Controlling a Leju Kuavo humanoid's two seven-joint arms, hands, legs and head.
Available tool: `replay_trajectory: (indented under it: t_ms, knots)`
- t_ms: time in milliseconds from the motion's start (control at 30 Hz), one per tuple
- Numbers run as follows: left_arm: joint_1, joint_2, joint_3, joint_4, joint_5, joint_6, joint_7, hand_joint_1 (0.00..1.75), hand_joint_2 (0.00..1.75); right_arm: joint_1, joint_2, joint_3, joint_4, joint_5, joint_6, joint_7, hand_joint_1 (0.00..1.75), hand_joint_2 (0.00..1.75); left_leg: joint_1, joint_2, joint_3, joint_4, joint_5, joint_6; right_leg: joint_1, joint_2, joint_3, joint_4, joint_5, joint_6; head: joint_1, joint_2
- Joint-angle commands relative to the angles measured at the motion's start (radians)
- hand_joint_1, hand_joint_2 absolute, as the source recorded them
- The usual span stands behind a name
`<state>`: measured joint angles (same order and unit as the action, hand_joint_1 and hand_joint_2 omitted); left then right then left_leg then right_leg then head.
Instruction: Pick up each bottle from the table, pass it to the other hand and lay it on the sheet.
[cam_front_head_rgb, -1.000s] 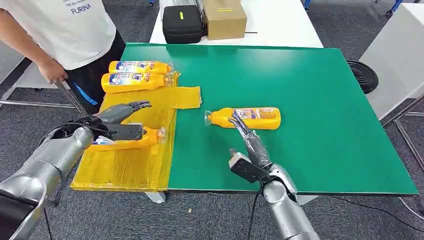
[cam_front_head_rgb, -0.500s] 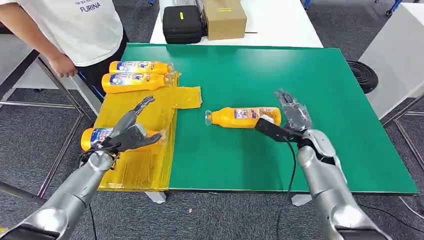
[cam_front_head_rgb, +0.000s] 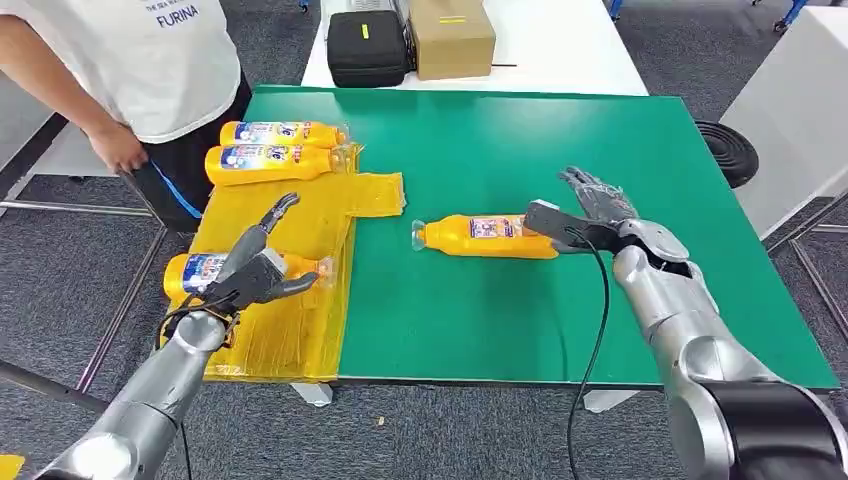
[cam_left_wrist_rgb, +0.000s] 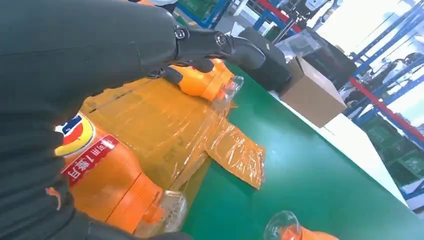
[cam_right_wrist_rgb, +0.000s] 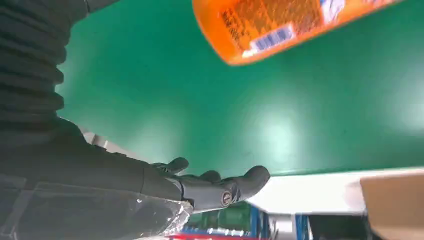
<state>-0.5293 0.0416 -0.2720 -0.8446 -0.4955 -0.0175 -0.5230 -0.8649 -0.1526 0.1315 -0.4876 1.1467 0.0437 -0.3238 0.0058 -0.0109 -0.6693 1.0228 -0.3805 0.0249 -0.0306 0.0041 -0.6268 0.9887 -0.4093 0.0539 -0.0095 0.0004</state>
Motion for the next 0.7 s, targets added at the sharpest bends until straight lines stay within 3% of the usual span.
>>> replay_trajectory:
  t_ms: [33,467,700]
  knots:
    - [-0.049,-0.027,0.019,0.063,-0.002,0.011,0.016,0.00,1.75,-0.112,0.069,0.088,0.205,0.009,0.071,-0.015,0.00,1.75,0.001,0.002,0.002,0.000,-0.001,-0.001,0.001,0.001,0.002,0.000,-0.001,-0.002,0.000,0.000]
    - [-0.072,-0.039,0.009,0.109,0.006,0.019,0.021,0.00,1.75,-0.130,0.096,0.103,0.230,0.001,0.114,0.014,0.00,1.75,0.000,0.001,0.002,0.000,-0.001,-0.001,0.001,0.000,0.002,0.000,-0.001,-0.002,0.000,0.000]
    - [-0.078,-0.050,0.004,0.134,0.010,0.016,0.022,0.00,1.75,-0.141,0.052,0.072,0.237,-0.020,0.094,0.068,0.00,1.75,0.000,0.000,0.002,0.001,-0.001,-0.001,0.001,-0.001,0.003,0.000,-0.001,-0.002,0.000,0.000]
